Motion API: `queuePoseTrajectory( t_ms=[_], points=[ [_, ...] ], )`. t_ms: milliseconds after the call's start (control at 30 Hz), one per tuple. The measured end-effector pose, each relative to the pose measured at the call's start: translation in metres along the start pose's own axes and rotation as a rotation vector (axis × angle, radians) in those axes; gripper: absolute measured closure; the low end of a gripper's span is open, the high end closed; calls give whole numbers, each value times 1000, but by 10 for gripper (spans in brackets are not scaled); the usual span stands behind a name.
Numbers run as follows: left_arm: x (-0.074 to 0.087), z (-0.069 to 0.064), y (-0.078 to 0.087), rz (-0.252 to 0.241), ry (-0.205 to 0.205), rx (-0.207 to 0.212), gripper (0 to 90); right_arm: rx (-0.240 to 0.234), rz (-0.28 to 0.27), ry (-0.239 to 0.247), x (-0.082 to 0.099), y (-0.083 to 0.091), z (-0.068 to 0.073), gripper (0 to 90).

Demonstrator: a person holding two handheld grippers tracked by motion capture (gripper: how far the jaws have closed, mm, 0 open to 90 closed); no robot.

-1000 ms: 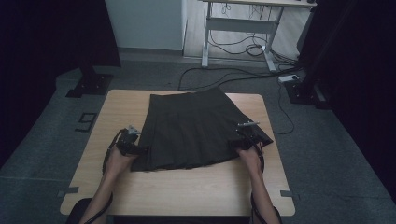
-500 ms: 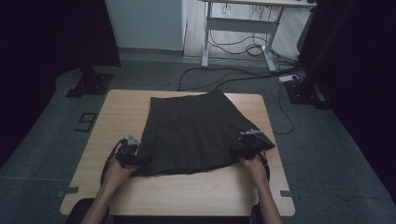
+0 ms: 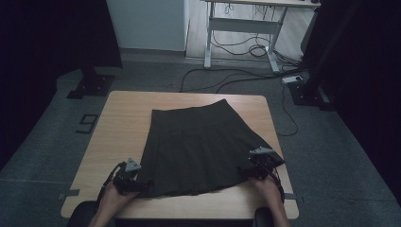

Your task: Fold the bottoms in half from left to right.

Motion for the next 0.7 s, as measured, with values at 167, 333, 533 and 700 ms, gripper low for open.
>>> queuePoseTrajectory(
  t_ms=[167,333,533,700],
  points=[
    [12,-17,13,-7,-13,-1,266,-12,7,14,14,11,5,149],
    [18,-26,17,-12,-16,21,264,-19,7,20,23,19,7,150],
    [4,-11,16,11,-69,27,148,-21,7,20,23,18,7,143],
    [-30,17,15,-44,-35,32,106,-22,-8,22,24,19,7,142]
  ],
)
Point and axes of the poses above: each handheld gripper's, and its own axes: y roughly backward along the jaws, x roughly out of its underside, z roughly to its left, the point moved 6 cm from there along -y, roughly forward along the jaws, and after that the axes turned 6 degrees about -x, right-handed, at the moved point
